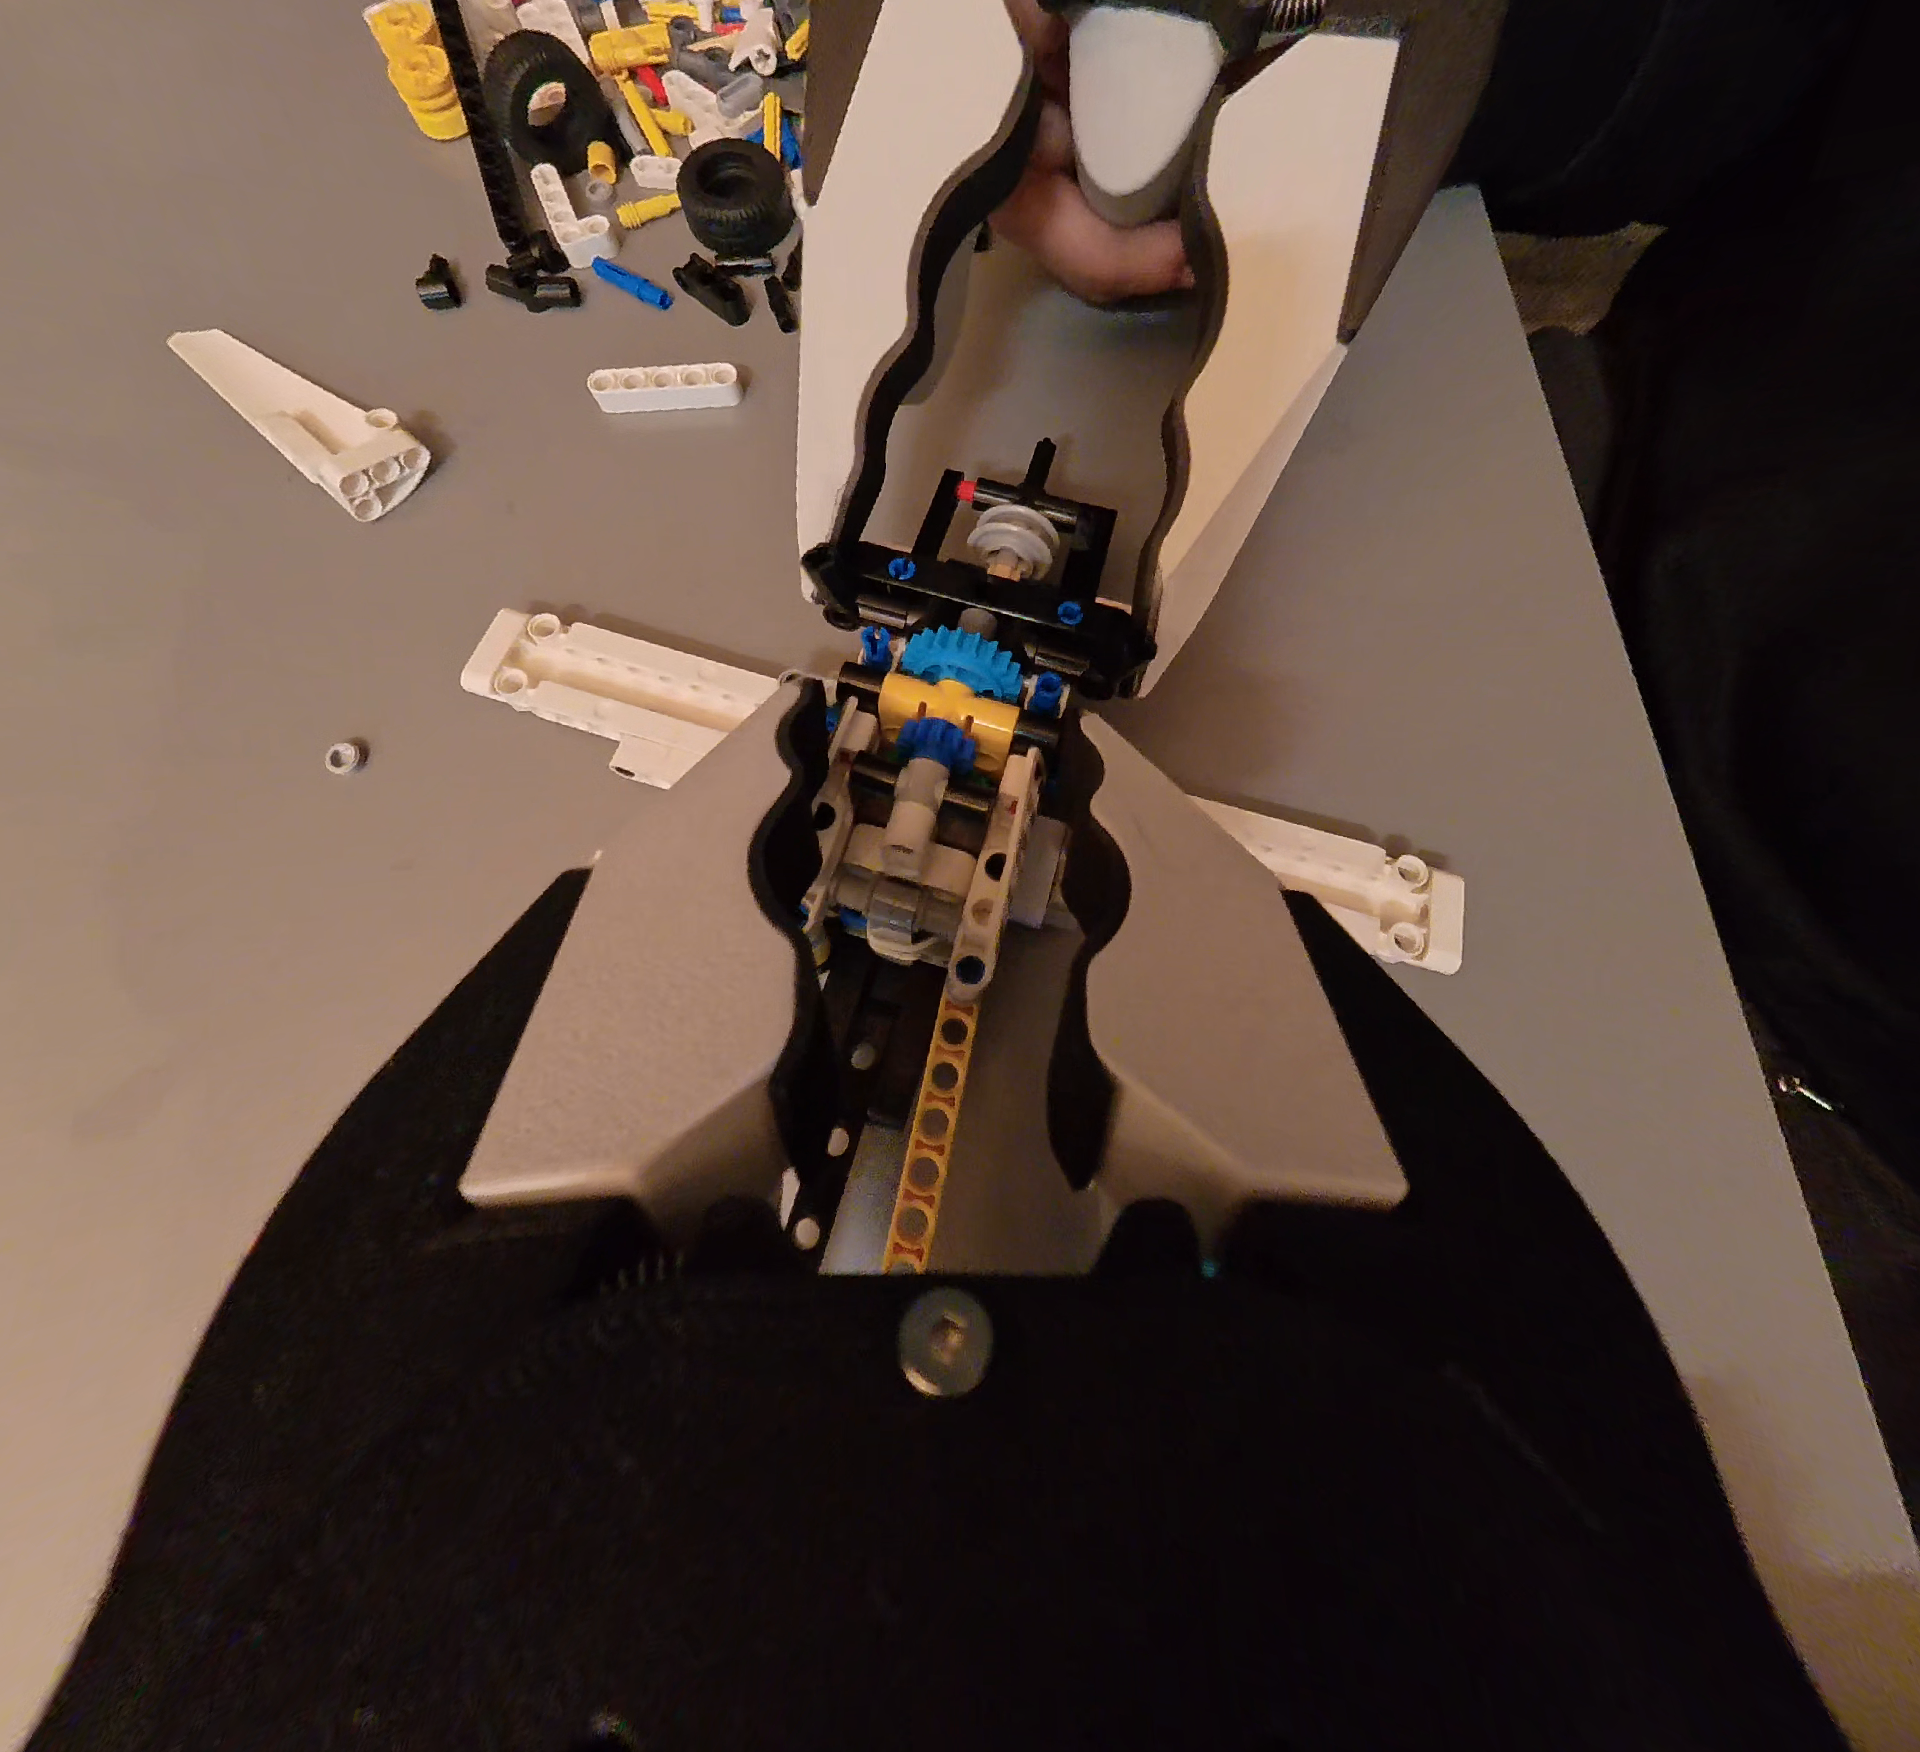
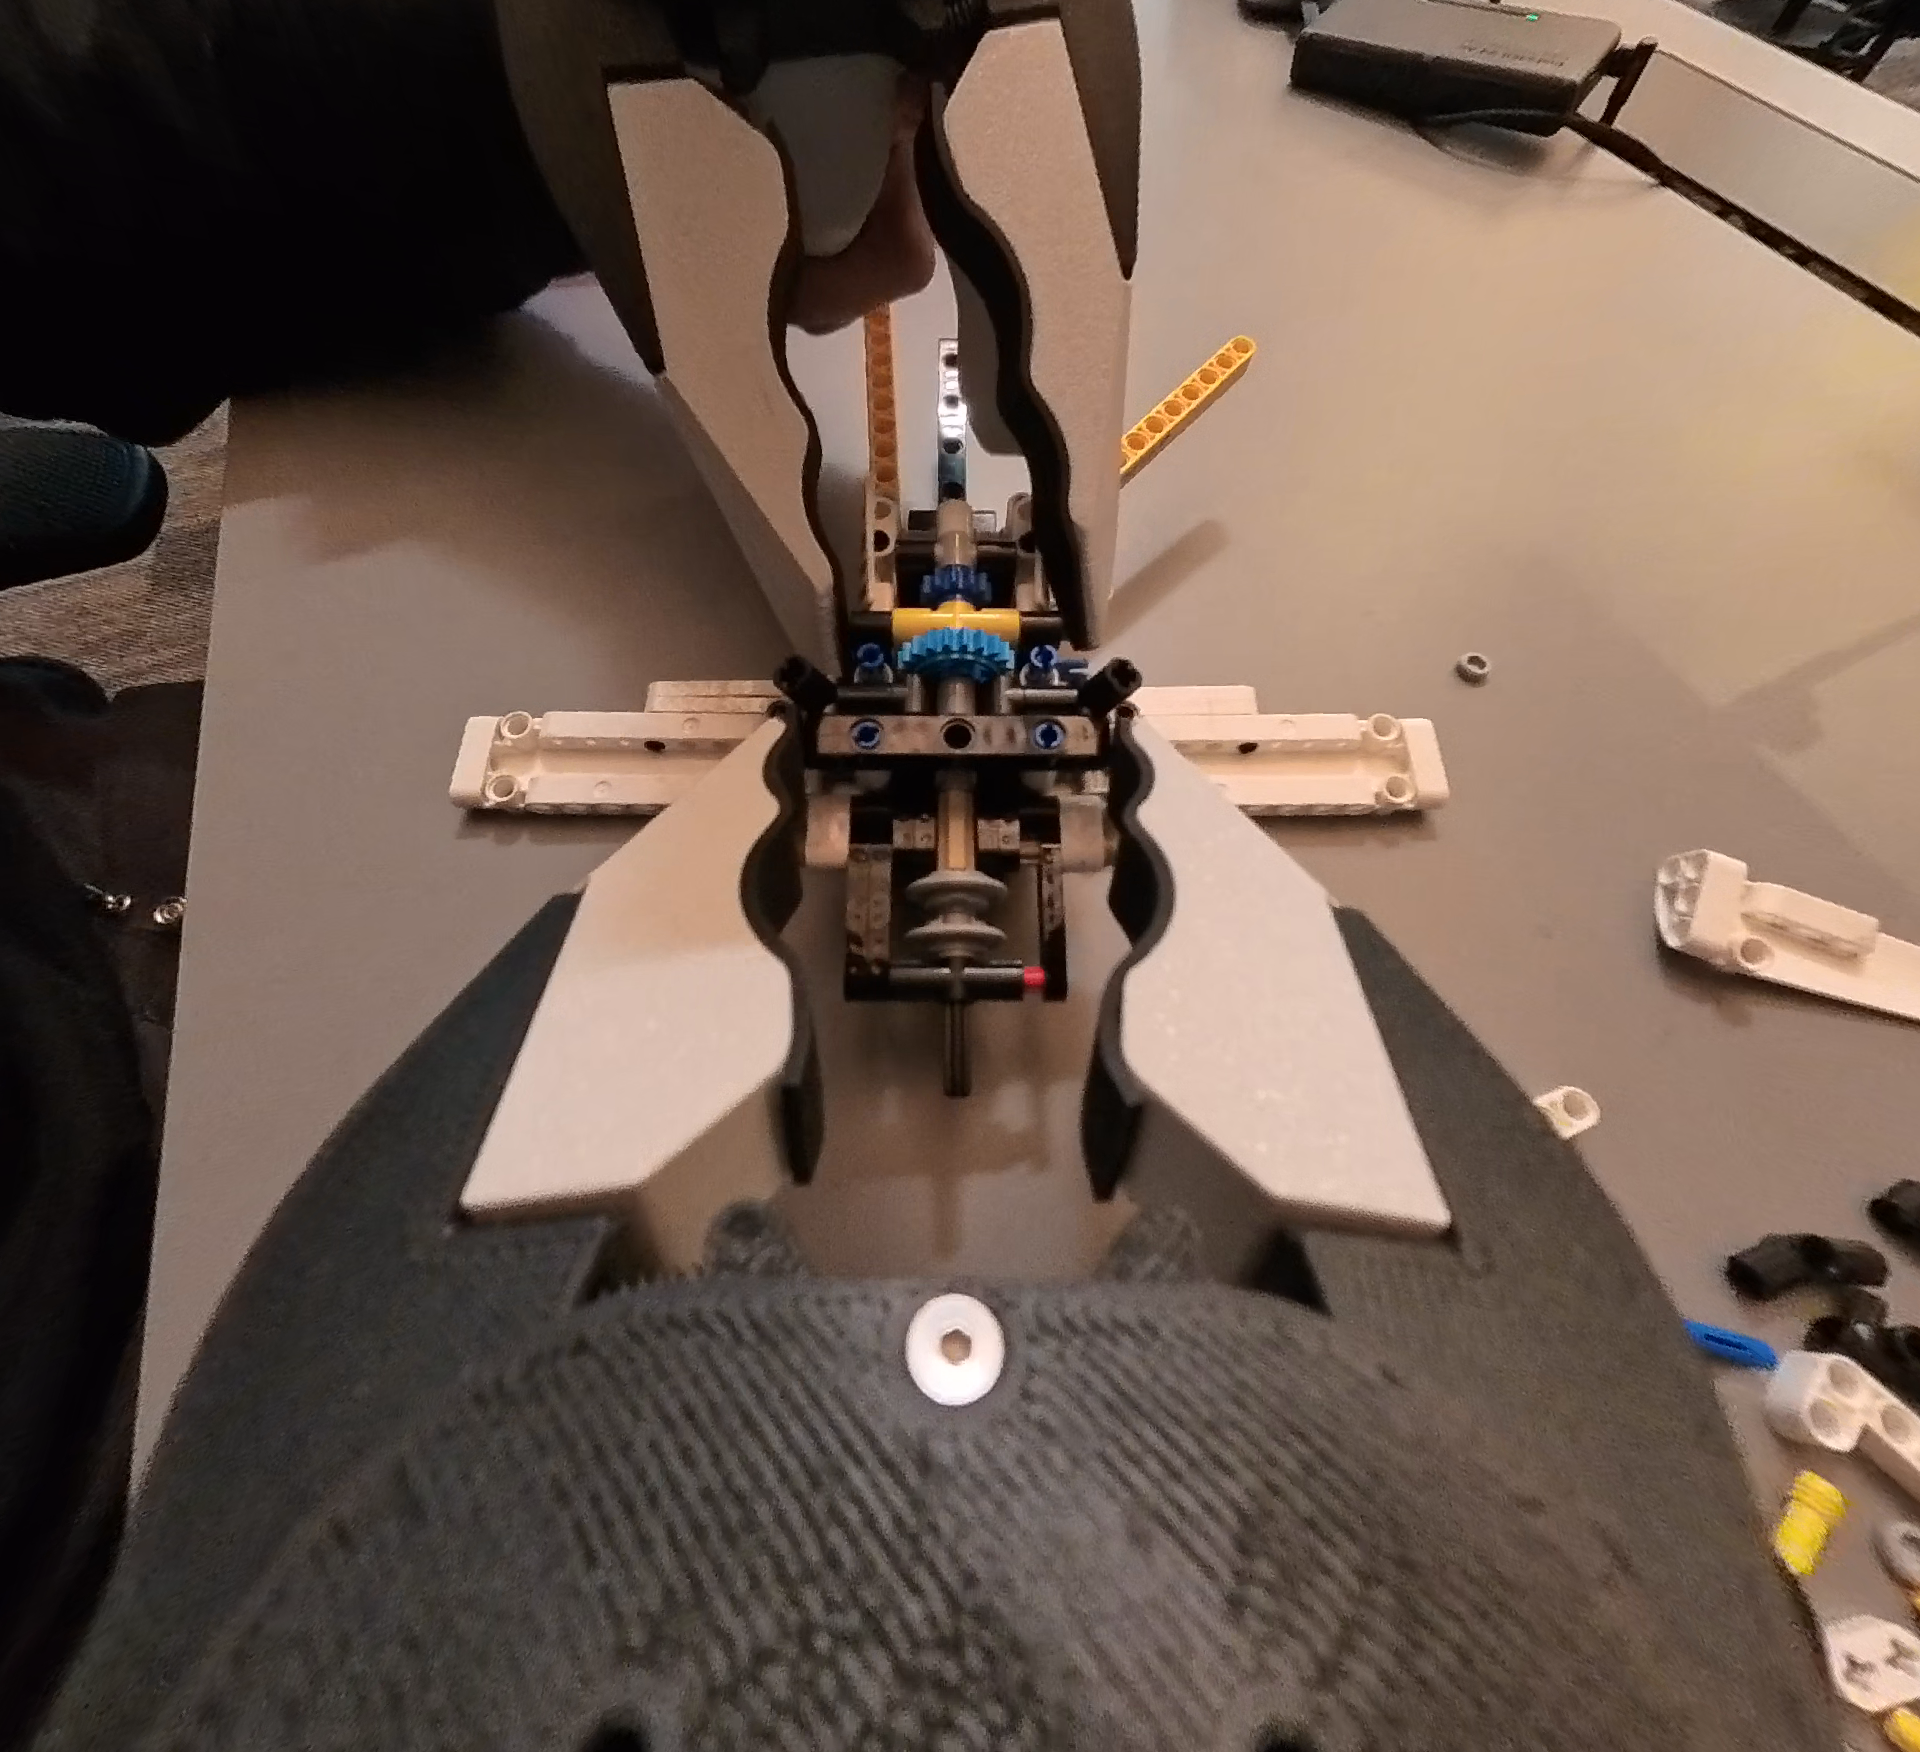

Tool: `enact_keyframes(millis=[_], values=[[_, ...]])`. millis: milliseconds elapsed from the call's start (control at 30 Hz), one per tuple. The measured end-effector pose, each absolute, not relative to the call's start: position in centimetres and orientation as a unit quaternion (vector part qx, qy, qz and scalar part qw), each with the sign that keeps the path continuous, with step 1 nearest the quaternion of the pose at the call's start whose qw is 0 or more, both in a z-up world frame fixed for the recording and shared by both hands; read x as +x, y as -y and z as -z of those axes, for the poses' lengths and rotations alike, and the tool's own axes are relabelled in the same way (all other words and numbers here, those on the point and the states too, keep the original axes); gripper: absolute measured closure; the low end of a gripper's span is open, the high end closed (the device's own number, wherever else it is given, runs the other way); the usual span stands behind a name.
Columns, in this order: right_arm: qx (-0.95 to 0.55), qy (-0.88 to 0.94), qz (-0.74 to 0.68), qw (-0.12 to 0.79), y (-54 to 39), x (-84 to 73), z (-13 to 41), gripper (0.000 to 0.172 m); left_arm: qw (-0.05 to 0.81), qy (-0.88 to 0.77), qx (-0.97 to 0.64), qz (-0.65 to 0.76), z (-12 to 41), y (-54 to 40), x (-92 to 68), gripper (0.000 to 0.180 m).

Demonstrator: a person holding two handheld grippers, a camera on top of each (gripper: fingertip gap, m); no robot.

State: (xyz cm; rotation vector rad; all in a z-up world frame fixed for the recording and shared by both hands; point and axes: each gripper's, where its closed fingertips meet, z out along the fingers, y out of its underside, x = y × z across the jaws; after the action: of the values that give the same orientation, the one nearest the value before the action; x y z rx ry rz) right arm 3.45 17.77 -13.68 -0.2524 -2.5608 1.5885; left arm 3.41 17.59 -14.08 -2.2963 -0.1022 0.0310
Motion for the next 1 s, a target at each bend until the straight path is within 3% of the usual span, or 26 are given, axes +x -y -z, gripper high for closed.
enact_keyframes(millis=[300, 800, 1000], values=[[-0.087, 0.852, -0.512, 0.064, -17.6, 3.4, 14.2, 0.113, 0.411, 0.055, -0.91, -0.001, 14.1, -17.5, 3.6, 0.136], [-0.096, 0.812, -0.575, -0.031, -17.7, 4.2, 12.2, 0.114, 0.413, 0.042, -0.91, -0.002, 13.6, -17.6, 4.7, 0.133], [-0.089, 0.814, -0.574, -0.023, -17.5, 4.3, 12.3, 0.113, 0.416, 0.047, -0.908, -0.006, 13.7, -17.3, 4.7, 0.133]])
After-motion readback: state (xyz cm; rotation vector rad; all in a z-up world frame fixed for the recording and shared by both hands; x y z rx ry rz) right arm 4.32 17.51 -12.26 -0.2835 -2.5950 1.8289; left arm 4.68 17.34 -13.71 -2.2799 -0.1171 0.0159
